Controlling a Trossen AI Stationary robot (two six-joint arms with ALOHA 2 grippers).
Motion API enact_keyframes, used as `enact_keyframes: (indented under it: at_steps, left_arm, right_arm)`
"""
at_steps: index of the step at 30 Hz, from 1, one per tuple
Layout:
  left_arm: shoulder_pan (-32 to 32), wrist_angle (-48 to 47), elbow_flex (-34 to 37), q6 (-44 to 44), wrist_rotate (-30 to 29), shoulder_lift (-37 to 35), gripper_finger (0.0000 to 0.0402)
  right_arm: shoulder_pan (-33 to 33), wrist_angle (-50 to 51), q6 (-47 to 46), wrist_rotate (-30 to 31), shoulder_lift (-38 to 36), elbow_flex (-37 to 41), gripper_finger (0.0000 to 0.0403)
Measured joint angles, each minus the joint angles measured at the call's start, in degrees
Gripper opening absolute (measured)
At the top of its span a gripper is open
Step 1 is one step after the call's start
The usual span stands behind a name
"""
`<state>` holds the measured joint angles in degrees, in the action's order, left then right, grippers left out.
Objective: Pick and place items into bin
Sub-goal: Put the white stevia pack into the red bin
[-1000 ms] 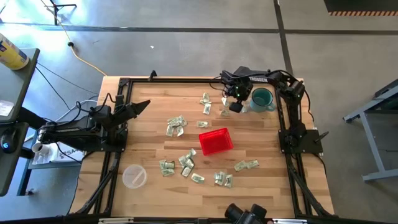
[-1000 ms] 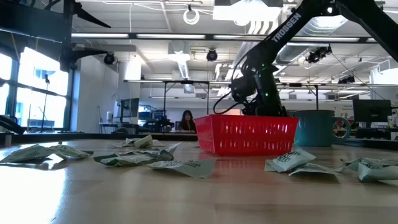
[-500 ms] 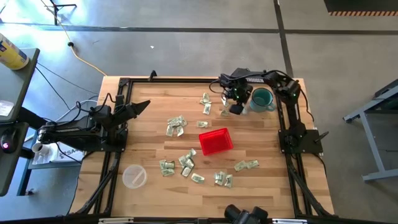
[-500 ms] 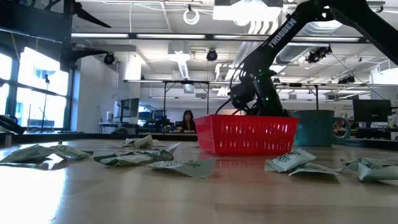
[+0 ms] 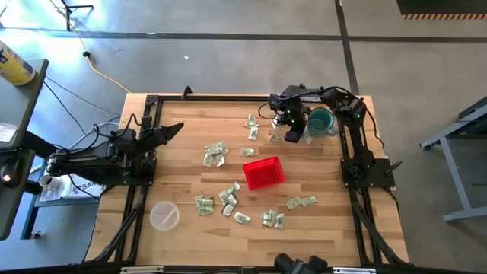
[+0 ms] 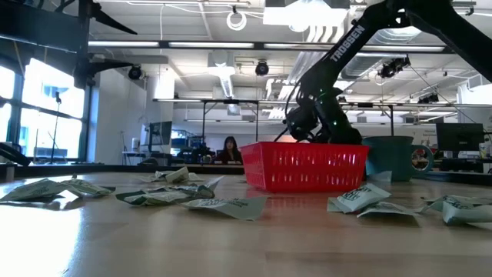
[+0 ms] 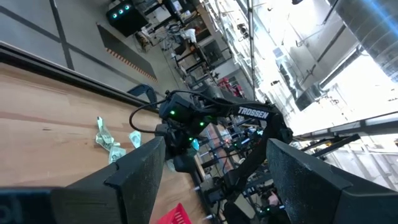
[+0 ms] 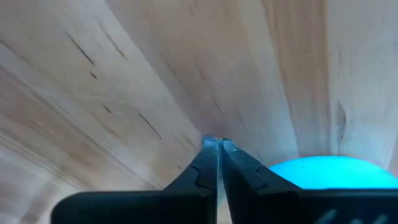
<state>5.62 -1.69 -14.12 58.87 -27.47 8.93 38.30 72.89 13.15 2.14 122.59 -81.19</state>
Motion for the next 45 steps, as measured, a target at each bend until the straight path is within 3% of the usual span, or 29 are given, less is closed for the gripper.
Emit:
enact_keyframes:
  at_steps: [5,13,19,27,32,36,41,45]
  left_arm:
    - [0.0,-0.2,0.0,0.0,0.0,0.0,0.0315]
    - [0.0,-0.3,0.0,0.0,0.0,0.0,0.0314]
    - [0.0,-0.6,0.0,0.0,0.0,0.0,0.0314]
    - [0.0,-2.5,0.0,0.0,0.1,0.0,0.0315]
    - [0.0,-3.3,0.0,-0.1,0.1,0.0,0.0314]
    - [0.0,-3.5,0.0,0.0,0.1,0.0,0.0314]
    - [0.0,-4.9,0.0,0.0,2.7,0.0,0.0314]
    - [0.0,-5.9,0.0,0.0,4.7,0.0,0.0314]
  right_arm:
    - [-3.0,-0.2,0.4,-0.5,-0.3,0.1,0.0003]
    - [-9.8,0.2,-1.1,-13.9,-2.9,-5.1,0.0001]
    - [-15.3,1.1,-3.9,-20.4,-4.9,-15.1,0.0000]
    - [-22.4,0.5,-10.8,-31.0,-5.6,-35.0,0.0000]
    - [-27.2,-3.2,-18.3,-35.3,-5.6,-40.9,0.0000]
    - [-30.9,-2.4,-21.6,-33.0,-5.6,-38.9,0.0000]
    - [-33.8,-0.3,-22.2,-15.6,-5.6,-30.7,0.0001]
    - [-33.7,-4.3,-22.5,-10.3,-5.6,-22.2,0.0006]
